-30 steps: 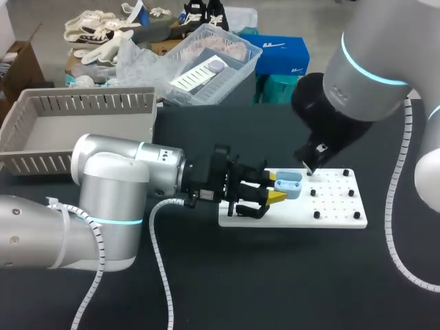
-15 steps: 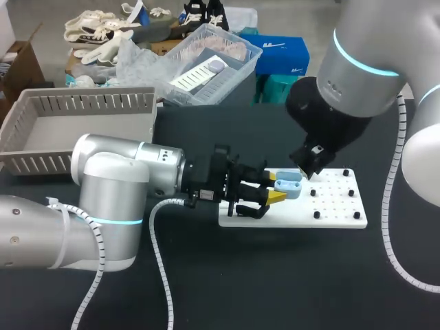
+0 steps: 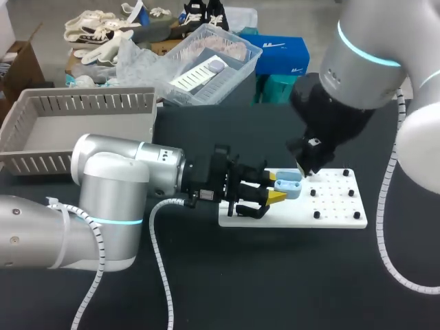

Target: Pick up each earbud case from the left stands, insert the matching earbuds, close the lid, and place the case in the box.

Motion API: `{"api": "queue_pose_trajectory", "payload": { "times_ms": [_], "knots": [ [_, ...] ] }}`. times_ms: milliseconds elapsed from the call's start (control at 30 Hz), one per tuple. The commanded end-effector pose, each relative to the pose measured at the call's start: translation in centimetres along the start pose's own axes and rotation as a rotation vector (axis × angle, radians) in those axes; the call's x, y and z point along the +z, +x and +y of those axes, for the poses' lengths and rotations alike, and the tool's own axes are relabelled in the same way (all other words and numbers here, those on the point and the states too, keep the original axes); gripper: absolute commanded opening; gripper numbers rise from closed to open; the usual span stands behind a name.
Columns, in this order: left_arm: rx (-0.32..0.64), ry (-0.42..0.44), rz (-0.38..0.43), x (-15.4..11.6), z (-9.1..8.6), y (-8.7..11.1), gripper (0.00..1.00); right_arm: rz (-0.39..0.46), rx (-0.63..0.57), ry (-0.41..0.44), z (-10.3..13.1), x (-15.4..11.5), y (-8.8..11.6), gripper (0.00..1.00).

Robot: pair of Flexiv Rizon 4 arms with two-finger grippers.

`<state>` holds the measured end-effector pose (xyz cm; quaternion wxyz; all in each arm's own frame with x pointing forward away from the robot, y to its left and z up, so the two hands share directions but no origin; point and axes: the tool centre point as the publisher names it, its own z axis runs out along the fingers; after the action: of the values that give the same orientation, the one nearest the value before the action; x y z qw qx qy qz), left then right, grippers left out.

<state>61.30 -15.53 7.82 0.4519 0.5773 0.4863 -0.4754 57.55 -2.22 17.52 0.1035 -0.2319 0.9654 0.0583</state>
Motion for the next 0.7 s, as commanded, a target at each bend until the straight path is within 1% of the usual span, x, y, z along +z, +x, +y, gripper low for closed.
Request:
{"api": "queue_pose_trajectory", "payload": {
  "times_ms": [33, 67, 100, 167, 200, 233, 267, 300, 400, 700],
  "knots": [
    [0.001, -0.003, -0.001, 0.0, 0.0, 0.0, 0.0, 0.02, 0.115, -0.006, 0.1, 0.3, -0.7, 0.0],
    [0.001, -0.003, -0.001, 0.0, 0.0, 0.0, 0.0, 0.031, 0.167, 0.008, 0.1, 0.3, -0.3, 0.0],
    [0.001, -0.003, -0.001, 0.0, 0.0, 0.0, 0.0, 0.044, 0.178, 0.014, 0.1, 0.3, -0.1, 0.0],
    [0.001, -0.003, -0.001, 0.0, 0.0, 0.0, 0.0, 0.076, 0.21, 0.064, 0.1, 0.4, 0.3, 0.0],
    [0.001, -0.003, -0.001, 0.0, 0.0, 0.0, 0.0, 0.089, 0.224, 0.054, 0.1, 0.4, 0.5, 0.0],
    [0.001, -0.003, -0.001, 0.0, 0.0, 0.0, 0.0, 0.104, 0.231, 0.065, 0.2, 0.4, 0.7, 0.0],
    [0.001, -0.003, -0.001, 0.0, 0.0, 0.0, 0.0, 0.12, 0.237, 0.098, 0.2, 0.6, 0.9, 0.0],
    [0.001, -0.003, -0.001, 0.0, 0.0, 0.0, 0.0, 0.135, 0.241, 0.106, 0.2, 0.7, 1.2, 0.0],
    [0.001, -0.003, -0.001, 0.0, 0.0, 0.0, 0.0, 0.151, 0.252, 0.112, 0.0, 1.2, 1.9, 0.0],
    [0.001, -0.003, -0.001, 0.0, 0.0, 0.0, 0.0, 0.151, 0.252, 0.112, 0.0, 1.2, 1.9, 0.0]
  ]
}}
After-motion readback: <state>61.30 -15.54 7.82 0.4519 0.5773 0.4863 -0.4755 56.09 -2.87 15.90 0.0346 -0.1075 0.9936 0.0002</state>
